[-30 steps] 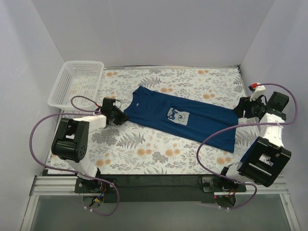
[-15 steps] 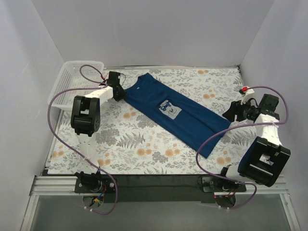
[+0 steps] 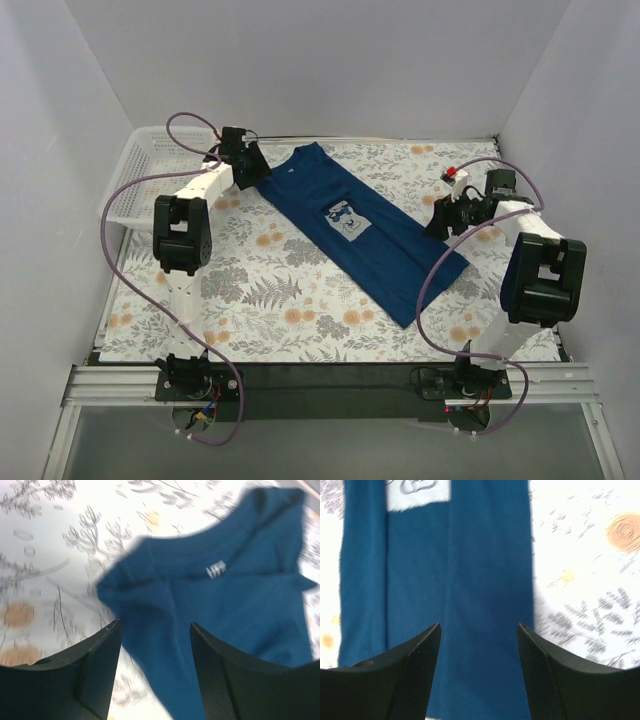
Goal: Fold and stack the t-shirts
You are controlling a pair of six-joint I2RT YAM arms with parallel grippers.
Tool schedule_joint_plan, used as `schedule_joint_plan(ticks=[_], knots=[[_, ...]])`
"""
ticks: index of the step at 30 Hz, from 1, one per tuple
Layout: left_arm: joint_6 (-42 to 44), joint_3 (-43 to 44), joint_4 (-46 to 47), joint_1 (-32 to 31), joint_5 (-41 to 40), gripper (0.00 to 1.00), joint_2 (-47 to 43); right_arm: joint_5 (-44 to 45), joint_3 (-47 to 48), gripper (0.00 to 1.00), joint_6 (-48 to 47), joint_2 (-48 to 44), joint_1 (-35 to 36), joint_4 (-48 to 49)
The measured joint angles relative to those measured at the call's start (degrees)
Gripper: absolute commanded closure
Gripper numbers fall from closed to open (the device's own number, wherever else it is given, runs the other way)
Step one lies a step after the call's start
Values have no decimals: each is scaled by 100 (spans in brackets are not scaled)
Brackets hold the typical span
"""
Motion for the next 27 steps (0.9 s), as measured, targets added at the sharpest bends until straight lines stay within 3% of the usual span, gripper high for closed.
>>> schedule_joint_plan(ticks=[3,9,14,18,21,27], knots=[[66,-638,109,0,308,43,-774,70,538,42,59,568,26,-26],[-57,-3248,702,-44,1276,42,-3659,155,1746,41,116,1674,46,-205],[-560,-5283,1353,-455,1869,42,-5536,170,1921,42,66,1956,48,-533],[-1419,-6671,1891,-1270,1930,45,-6002,177,1810,42,-17,1878,44,-636],[-2238,-7412,2317,-2232,1602,48,-6004,175,1504,42,-28,1611,28,-686],[-3665,-7617,3233,-3888,557,49,-5209,105,691,42,2,518,-240,-695]])
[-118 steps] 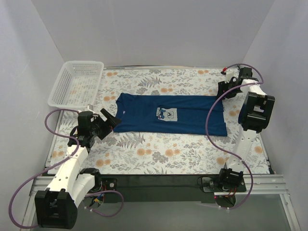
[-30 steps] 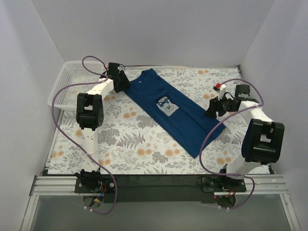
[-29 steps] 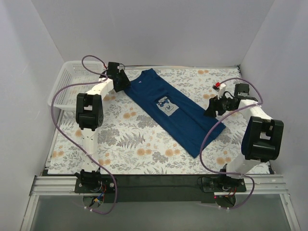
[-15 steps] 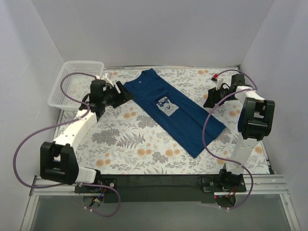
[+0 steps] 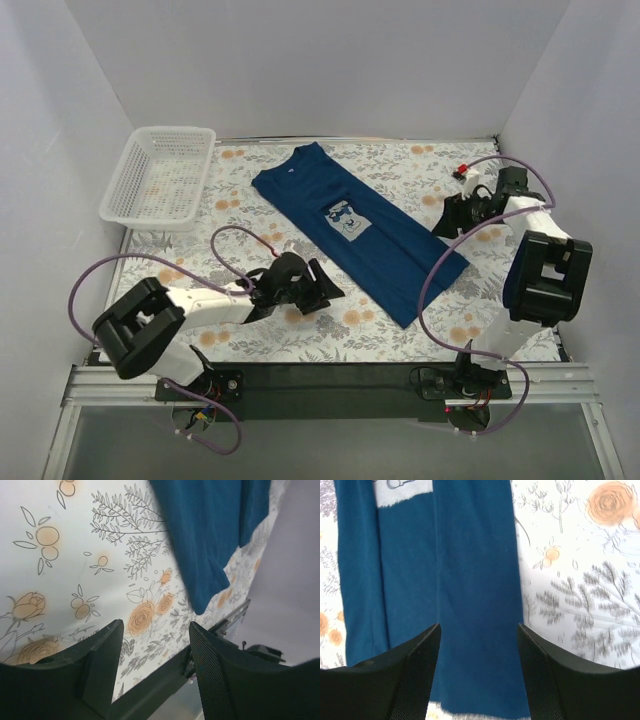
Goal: Fold and stack the t-shirts
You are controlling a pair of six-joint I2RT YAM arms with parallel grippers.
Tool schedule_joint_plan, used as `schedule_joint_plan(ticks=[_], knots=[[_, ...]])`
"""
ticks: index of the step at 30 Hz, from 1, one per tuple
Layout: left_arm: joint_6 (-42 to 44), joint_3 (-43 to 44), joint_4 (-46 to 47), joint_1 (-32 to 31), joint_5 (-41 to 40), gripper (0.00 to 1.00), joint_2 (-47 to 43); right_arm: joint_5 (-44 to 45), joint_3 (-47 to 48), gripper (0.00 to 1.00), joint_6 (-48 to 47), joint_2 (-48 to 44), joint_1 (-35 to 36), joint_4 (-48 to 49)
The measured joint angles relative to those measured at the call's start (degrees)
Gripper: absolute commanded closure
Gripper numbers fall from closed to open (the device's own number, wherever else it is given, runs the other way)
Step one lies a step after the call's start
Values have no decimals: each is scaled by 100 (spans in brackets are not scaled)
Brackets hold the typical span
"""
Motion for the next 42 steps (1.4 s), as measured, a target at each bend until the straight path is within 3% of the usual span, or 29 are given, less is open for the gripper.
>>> schedule_joint_plan(ticks=[8,13,20,24,26,33,42], knots=[[-603,1222,402,-929,-870,51,1882,-188,-841,42,46,-1119,-649,76],[-721,1757,595,-1207,-1080,54,2448,-374,-1091,42,98,-1331,-988,120],[-822,1930,713,-1360,-1300,73,2741,-610,-1119,42,118,-1355,-1217,155],[-844,1978,754,-1364,-1364,93,2885,-643,-1169,42,118,-1473,-1231,153],[-866,1974,772,-1366,-1390,98,2916,-664,-1169,42,118,-1530,-1233,155],[-890,1412,1008,-1366,-1379,100,2559,-726,-1213,42,107,-1631,-1241,166],[-857,-708,302,-1250,-1272,98,195,-817,-1357,42,72,-1683,-1241,155]])
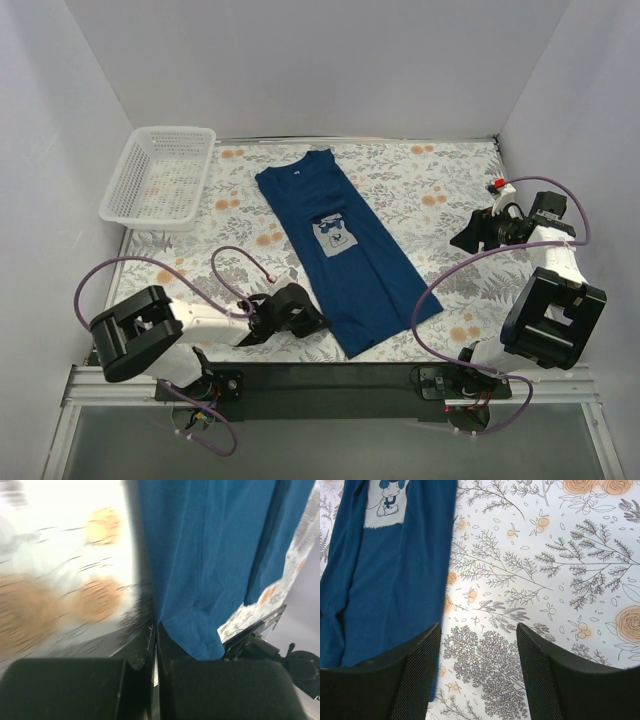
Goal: Fold and stack the t-shirts
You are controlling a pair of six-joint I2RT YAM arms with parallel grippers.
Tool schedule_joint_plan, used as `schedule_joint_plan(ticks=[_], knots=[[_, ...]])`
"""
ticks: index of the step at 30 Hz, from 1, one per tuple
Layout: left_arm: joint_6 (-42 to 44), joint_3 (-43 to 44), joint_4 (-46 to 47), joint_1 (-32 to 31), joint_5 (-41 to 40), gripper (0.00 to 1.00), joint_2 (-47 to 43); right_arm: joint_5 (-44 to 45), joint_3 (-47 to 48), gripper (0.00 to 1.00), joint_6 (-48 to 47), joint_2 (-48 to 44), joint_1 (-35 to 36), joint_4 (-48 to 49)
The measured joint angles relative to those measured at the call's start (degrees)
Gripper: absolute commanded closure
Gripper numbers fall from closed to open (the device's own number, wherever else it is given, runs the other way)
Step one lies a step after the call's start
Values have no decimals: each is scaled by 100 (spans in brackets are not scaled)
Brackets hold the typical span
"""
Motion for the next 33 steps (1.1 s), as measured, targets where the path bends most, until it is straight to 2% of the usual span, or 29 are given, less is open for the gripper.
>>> schedule_joint_plan(ticks=[2,3,7,8,11,13,15,17,18,21,24,28,33], knots=[[17,-175,-352,85,33,91,-387,-35,-2,42,-31,0,33,-2],[39,-243,-568,155,59,76,-595,-50,-4,42,-76,0,59,-4],[101,-313,-1134,330,142,46,-1233,-111,-83,41,-385,-46,319,-72],[129,-310,-1261,350,155,43,-1368,-118,-96,41,-476,-63,393,-136],[382,-205,-1637,367,227,40,-1718,-149,-116,40,-903,-151,662,-328],[750,-52,-1912,378,365,39,-1987,-177,-116,35,-1467,-271,841,-538],[1268,214,-2129,380,557,38,-2227,-254,-116,26,-2127,-411,957,-824],[2028,741,-2378,380,817,34,-2343,-422,-122,13,-3495,-623,1021,-1333],[2444,1008,-2428,378,918,33,-2350,-503,-184,3,-4159,-756,1029,-1486],[3751,1692,-2492,306,1056,32,-2347,-557,-581,2,-6057,-1246,1082,-2087],[5034,1982,-2476,105,1054,32,-2291,-413,-619,4,-7066,-1231,1272,-2953],[6356,1893,-2367,-553,1021,32,-1871,-94,-601,6,-7646,-951,1462,-3766],[7055,1510,-2247,-1720,772,34,-1130,254,-702,10,-7947,-964,1685,-4170]])
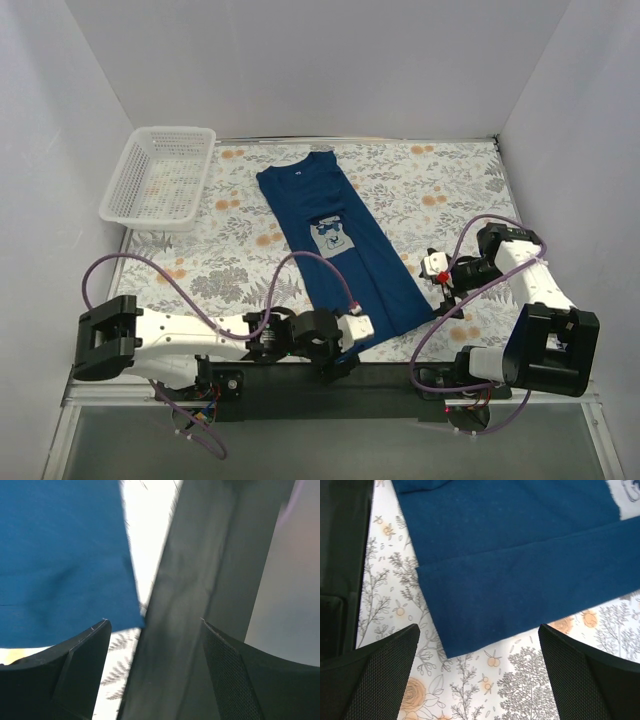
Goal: Fold and stack the t-shirts
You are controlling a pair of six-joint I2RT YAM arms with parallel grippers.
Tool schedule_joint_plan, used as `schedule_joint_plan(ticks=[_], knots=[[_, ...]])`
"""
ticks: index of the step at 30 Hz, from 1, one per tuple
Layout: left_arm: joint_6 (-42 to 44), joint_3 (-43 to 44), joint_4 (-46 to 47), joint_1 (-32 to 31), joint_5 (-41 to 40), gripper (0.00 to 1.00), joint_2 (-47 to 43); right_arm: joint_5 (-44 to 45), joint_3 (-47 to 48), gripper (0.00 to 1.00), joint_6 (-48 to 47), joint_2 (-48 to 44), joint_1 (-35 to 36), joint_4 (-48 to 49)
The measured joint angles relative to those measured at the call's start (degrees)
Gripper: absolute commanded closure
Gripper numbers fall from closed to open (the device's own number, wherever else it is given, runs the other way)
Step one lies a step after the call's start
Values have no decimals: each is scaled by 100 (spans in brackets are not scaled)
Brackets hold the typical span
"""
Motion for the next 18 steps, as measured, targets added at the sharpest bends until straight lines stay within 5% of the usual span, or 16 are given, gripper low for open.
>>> schedule_joint_plan(ticks=[5,18], knots=[[186,-70,203,-540,-413,37,734,125,-52,14,-98,24,184,-149],[400,-68,868,-518,-1180,46,1506,260,-247,20,-129,195,442,-201]])
